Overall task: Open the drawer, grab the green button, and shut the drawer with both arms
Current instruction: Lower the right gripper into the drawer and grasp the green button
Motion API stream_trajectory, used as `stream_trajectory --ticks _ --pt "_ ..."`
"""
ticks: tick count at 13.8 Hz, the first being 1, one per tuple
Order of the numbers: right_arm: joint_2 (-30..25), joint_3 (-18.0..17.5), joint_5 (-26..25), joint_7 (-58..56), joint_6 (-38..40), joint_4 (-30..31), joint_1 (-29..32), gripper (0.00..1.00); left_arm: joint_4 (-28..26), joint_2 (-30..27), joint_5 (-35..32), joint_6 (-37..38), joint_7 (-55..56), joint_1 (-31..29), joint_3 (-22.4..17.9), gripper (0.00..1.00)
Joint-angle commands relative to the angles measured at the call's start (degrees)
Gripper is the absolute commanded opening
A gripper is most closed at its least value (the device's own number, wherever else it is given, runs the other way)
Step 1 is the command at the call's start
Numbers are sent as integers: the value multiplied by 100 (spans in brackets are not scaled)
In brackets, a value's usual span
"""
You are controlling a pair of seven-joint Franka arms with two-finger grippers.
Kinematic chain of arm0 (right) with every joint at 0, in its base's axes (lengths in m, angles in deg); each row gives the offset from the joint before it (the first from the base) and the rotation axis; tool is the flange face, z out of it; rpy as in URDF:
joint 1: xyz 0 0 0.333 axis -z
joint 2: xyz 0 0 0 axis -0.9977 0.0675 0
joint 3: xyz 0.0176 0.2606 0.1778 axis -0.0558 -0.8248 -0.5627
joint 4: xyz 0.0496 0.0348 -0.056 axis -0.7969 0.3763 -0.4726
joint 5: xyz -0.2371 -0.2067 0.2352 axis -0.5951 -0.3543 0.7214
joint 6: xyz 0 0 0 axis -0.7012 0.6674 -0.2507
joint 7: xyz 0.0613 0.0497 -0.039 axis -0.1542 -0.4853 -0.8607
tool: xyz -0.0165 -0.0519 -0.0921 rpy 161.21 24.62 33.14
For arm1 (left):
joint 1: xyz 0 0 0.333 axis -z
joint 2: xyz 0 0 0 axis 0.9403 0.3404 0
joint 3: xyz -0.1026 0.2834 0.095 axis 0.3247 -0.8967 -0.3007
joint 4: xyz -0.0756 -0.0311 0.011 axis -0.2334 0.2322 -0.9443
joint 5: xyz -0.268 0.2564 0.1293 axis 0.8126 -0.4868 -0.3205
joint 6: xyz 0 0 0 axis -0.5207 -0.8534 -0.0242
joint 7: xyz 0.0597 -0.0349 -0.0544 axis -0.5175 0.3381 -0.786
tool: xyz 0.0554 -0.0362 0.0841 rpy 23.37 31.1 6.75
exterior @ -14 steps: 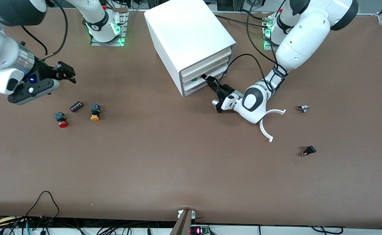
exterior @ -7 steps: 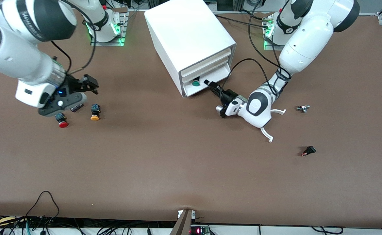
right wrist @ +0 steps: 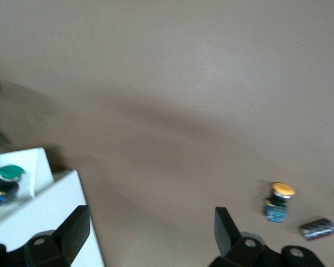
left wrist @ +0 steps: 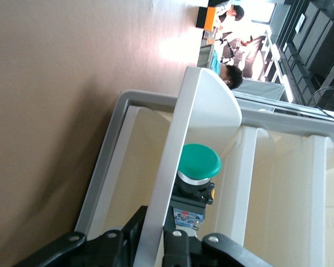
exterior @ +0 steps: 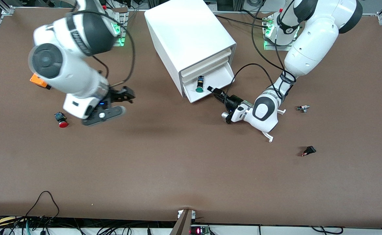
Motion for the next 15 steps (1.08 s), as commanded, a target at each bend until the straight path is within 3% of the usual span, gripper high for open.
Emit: stream_trajectory --ticks 1,10,11,12,13,15 --pt "290 31 51 788 -395 -225 -480 99 338 154 82 62 273 -192 -9 17" --pt "800 31 42 2222 -1162 -375 -1236 99 461 162 91 62 519 -438 -97 20" --pt "817 31 42 2337 -1171 -375 -1289 99 453 154 91 62 641 -438 -97 39" --pt "835 31 42 2416 -1180 -375 -1307 99 400 136 91 62 817 -429 -97 86" --pt "844 31 42 2512 -1258 -375 -1368 99 374 119 82 70 914 -429 -97 100" --pt "879 31 33 2645 -1294 -375 -1474 99 373 110 73 306 1107 -447 -132 100"
